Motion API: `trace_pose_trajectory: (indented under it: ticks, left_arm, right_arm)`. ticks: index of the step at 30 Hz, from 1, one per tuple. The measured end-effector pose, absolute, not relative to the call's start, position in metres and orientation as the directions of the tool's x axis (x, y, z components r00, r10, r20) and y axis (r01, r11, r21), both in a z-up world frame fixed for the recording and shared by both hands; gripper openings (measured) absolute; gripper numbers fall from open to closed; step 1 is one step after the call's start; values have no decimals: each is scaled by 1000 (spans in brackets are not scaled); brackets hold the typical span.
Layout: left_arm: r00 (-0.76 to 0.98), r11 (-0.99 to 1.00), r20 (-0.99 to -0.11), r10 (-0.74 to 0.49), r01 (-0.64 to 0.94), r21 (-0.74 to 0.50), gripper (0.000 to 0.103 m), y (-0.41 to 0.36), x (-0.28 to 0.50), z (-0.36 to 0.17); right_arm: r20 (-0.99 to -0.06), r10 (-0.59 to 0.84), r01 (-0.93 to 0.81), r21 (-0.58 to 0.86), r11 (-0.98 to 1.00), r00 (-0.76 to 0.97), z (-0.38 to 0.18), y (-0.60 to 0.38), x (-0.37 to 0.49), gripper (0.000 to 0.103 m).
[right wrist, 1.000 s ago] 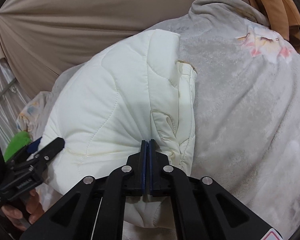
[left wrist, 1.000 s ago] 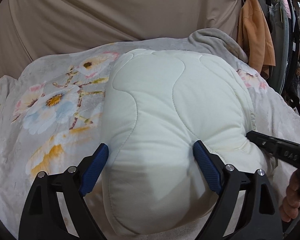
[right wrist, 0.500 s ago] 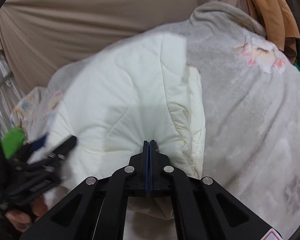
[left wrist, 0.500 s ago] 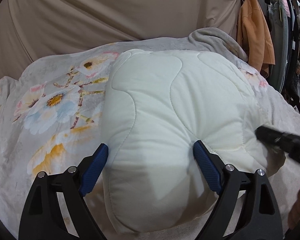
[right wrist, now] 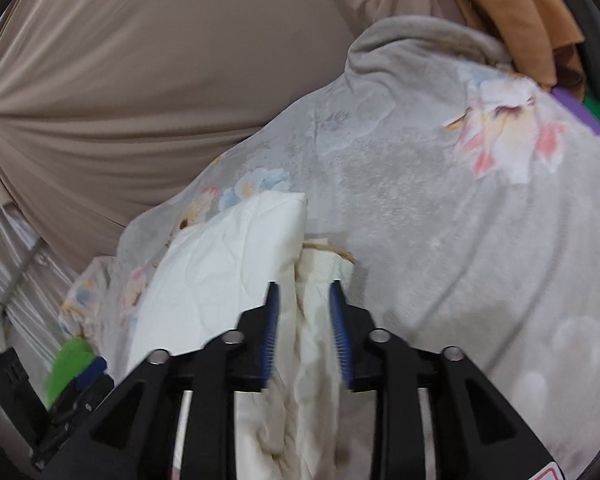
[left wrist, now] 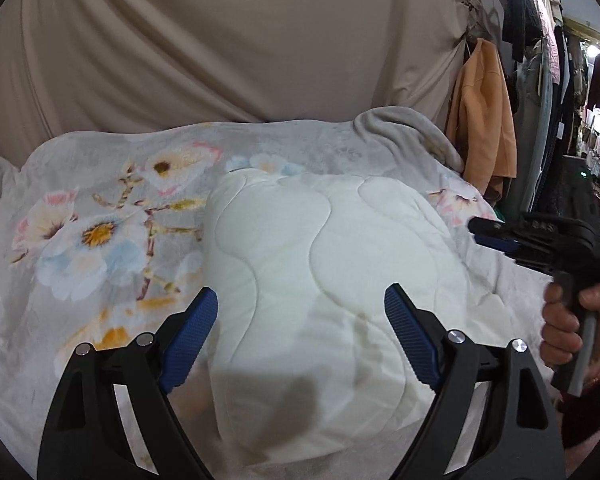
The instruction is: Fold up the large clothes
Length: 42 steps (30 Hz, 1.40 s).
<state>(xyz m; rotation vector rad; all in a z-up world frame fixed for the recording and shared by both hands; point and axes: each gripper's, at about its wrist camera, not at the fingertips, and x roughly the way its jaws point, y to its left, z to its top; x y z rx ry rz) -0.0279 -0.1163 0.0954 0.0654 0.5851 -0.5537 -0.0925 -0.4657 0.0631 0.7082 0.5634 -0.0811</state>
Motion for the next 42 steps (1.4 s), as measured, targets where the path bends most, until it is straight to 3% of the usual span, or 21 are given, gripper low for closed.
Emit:
trace_pose_trajectory:
  ticks: [5, 7, 8, 11, 13, 15, 17, 19, 22, 26, 29, 31, 32, 35, 40, 42]
  left_arm:
    - [668, 850, -576, -472, 519, -94, 83, -132, -17, 84]
    - [660, 847, -585, -472, 522, -94, 83, -137, -16, 81]
    - [659, 844, -581, -478, 528, -95, 83, -137, -17, 82]
    - [673, 839, -555, -488, 538, -85, 83, -137, -23, 90]
    - [673, 838, -560, -483, 541, -71, 85, -140, -23, 88]
    - [670, 844, -585, -457, 534, -47, 85, -146, -19, 79]
    - [671, 848, -602, -433, 530, -20, 87, -151, -15, 64]
    - [696, 849, -587, -414, 527, 27, 89, -156, -21, 62]
    - [704, 852, -597, -385, 520, 64, 89, -162, -21, 58]
    - [689, 856, -604, -401, 517, 21, 89, -155, -16, 57]
    - [697, 859, -598, -395, 512, 29, 90, -157, -18, 56]
    - [700, 860, -596, -393, 510, 33, 90, -157, -20, 55]
    - [698, 860, -598, -394, 509, 29, 90, -156, -20, 55]
    - [688, 861, -603, -405, 508, 1, 90, -153, -20, 56]
    - [696, 882, -607, -382, 471, -15, 90, -148, -15, 53]
    - [704, 886, -605, -372, 463, -7, 91, -150, -13, 49]
  right_arm:
    - [-537, 261, 187, 641, 745, 802, 48, -460, -43, 49]
    - [-566, 294, 153, 612, 776, 770, 47, -447, -27, 22]
    - [-555, 290, 132, 599, 790, 780, 56, -442, -27, 14]
    - [-395, 292, -20, 566, 824, 871, 108, -428, -57, 8]
    - [-342, 266, -47, 532, 845, 902, 124, -424, -75, 7]
    - [-457, 168, 74, 465, 882, 874, 98, -427, -64, 7]
    - [-597, 178, 168, 477, 863, 782, 46, -436, -37, 10]
    - [-595, 246, 173, 558, 811, 765, 16, -445, -35, 13]
    - [-558, 213, 179, 565, 806, 802, 34, -453, -58, 18]
    - [-473, 162, 220, 651, 727, 866, 44, -492, -101, 23]
    - [-571, 169, 299, 633, 714, 803, 23, -507, -88, 25]
    - [-576, 293, 242, 675, 697, 763, 7, -501, -70, 25]
    - [-577, 321, 224, 680, 698, 752, 5, -497, -62, 24]
    - [-604, 335, 191, 641, 743, 723, 7, -479, -39, 8]
    - [-571, 333, 76, 575, 815, 750, 35, -453, -15, 6]
    - [-642, 313, 96, 519, 850, 700, 15, -450, 3, 6]
